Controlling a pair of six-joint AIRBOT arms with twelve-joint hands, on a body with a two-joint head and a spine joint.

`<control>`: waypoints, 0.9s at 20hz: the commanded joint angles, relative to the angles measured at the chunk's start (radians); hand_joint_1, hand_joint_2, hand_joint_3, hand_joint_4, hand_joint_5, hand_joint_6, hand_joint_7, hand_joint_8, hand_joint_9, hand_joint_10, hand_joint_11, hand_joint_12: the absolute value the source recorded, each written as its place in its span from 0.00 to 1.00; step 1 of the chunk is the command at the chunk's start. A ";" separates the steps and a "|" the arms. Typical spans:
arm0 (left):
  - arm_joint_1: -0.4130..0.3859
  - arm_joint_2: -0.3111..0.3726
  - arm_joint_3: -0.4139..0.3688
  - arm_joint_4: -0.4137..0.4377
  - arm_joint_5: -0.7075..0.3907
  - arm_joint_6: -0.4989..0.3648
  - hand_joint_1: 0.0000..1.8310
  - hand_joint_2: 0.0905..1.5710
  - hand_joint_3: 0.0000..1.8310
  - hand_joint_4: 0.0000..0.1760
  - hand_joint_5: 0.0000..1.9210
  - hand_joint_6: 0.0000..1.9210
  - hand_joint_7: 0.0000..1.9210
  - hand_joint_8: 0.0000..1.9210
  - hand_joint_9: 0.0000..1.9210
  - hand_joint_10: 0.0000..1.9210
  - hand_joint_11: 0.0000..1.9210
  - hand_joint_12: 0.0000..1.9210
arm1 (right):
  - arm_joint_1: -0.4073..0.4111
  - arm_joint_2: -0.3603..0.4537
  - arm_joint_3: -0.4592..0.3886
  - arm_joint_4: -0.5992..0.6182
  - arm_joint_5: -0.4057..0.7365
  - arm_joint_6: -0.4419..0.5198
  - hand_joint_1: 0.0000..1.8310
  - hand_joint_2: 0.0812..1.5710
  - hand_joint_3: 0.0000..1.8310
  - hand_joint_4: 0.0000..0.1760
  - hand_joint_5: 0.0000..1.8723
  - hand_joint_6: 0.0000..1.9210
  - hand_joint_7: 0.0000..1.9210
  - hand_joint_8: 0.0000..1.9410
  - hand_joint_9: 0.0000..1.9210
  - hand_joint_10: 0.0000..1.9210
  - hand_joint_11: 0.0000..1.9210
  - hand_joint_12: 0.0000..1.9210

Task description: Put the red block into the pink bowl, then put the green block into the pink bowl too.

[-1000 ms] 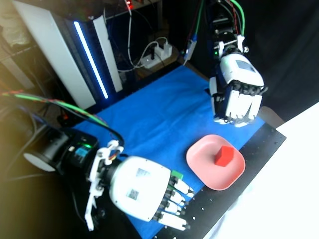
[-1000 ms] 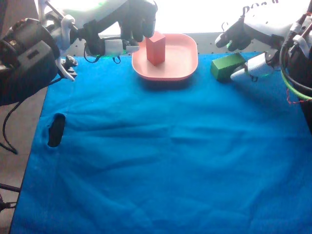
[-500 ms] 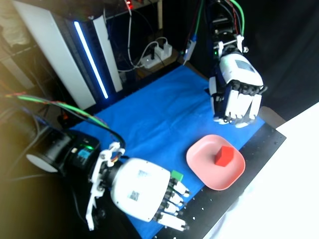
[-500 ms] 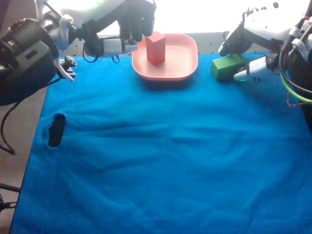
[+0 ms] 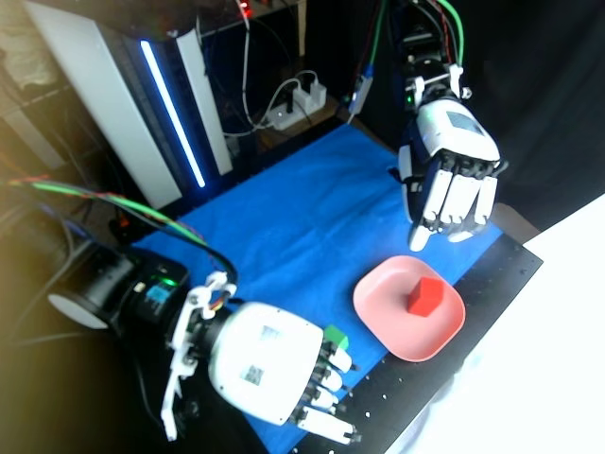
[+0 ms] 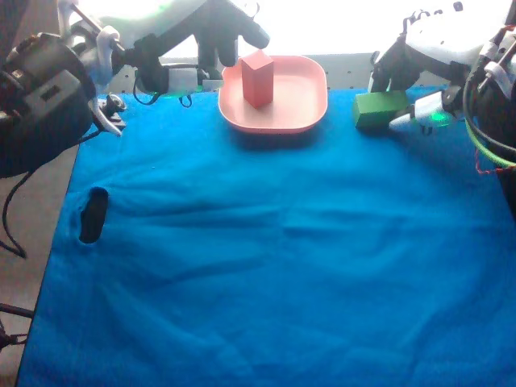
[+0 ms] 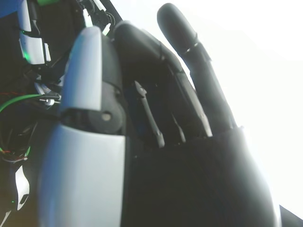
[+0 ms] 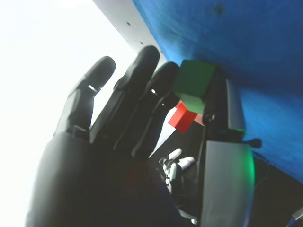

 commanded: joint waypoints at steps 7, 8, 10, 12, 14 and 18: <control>-0.007 0.005 0.002 -0.018 -0.113 -0.004 0.81 0.68 0.00 0.00 0.46 0.00 0.45 0.54 0.52 0.58 0.39 0.51 | 0.031 0.000 -0.013 -0.017 0.106 -0.002 0.76 0.67 0.00 0.00 0.52 0.49 0.59 0.36 0.47 0.61 0.27 0.65; -0.006 0.004 0.004 -0.018 -0.111 -0.004 0.81 0.68 0.00 0.00 0.46 0.00 0.45 0.54 0.52 0.58 0.39 0.51 | 0.040 0.000 -0.016 -0.024 0.106 -0.002 0.76 0.67 0.00 0.00 0.52 0.49 0.59 0.36 0.47 0.61 0.27 0.65; -0.004 0.000 0.008 -0.018 -0.108 -0.004 0.87 0.67 0.00 0.00 0.47 0.00 0.44 0.52 0.50 0.53 0.44 0.74 | 0.055 0.000 -0.018 -0.036 0.106 -0.002 0.75 0.66 0.00 0.00 0.53 0.47 0.64 0.30 0.45 0.57 0.03 0.73; -0.002 -0.005 0.010 -0.018 -0.106 -0.004 0.82 0.68 0.00 0.00 0.46 0.00 0.44 0.54 0.52 0.58 0.40 0.61 | 0.055 0.000 -0.018 -0.036 0.106 -0.002 0.76 0.66 0.00 0.00 0.53 0.47 0.64 0.30 0.45 0.61 0.04 0.73; -0.001 -0.008 0.012 -0.018 -0.104 -0.004 0.76 0.70 0.00 0.00 0.35 0.62 0.48 0.51 0.53 0.57 0.39 0.50 | 0.056 -0.001 -0.018 -0.037 0.106 -0.002 0.76 0.66 0.00 0.00 0.51 0.49 0.60 0.36 0.51 0.56 0.26 0.64; 0.002 -0.008 0.015 -0.018 -0.099 -0.004 0.81 0.68 0.00 0.00 0.40 0.16 0.44 0.56 0.51 0.61 0.38 0.52 | 0.082 -0.006 -0.018 -0.065 0.106 -0.002 0.76 0.66 0.00 0.00 0.51 0.49 0.59 0.36 0.52 0.55 0.39 0.57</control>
